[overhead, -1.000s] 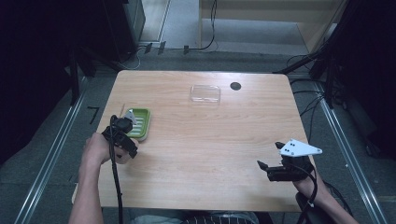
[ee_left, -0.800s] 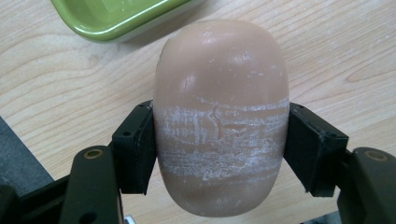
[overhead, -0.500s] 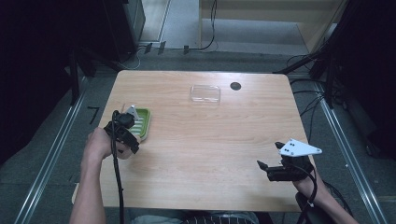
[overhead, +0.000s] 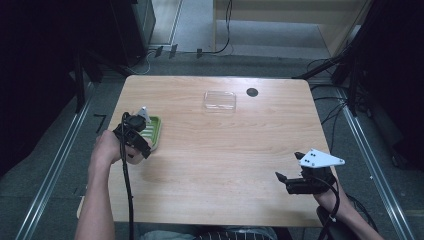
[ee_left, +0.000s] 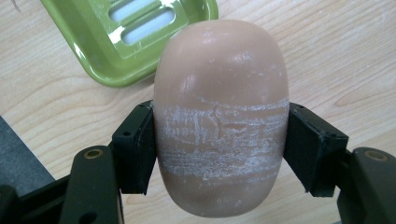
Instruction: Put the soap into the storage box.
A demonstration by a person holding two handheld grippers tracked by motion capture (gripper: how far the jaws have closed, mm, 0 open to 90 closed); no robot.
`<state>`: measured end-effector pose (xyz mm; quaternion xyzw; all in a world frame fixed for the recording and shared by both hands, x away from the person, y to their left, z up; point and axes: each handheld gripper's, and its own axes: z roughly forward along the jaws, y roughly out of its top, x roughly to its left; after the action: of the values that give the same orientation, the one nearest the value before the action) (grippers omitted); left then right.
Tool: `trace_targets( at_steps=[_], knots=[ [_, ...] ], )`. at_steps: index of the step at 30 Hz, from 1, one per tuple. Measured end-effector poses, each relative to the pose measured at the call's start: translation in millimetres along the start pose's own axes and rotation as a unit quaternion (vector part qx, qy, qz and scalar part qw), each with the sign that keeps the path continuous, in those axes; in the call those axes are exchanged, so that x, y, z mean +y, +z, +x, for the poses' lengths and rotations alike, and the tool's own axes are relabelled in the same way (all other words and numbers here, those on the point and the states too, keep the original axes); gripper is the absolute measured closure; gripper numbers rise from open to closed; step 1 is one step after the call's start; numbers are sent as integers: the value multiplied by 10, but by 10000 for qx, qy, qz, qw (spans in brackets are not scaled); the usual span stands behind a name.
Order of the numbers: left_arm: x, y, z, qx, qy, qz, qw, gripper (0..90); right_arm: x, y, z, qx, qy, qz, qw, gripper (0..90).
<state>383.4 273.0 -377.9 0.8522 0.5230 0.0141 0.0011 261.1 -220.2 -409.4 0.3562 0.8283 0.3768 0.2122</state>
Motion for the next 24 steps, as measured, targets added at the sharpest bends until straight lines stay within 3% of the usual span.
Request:
trace_targets(
  at_steps=[24],
  knots=[
    [207, -36, 97, 6, 26, -181, 9998, 337, -11, -11, 2, -40, 23, 19, 10000, 133]
  ],
)
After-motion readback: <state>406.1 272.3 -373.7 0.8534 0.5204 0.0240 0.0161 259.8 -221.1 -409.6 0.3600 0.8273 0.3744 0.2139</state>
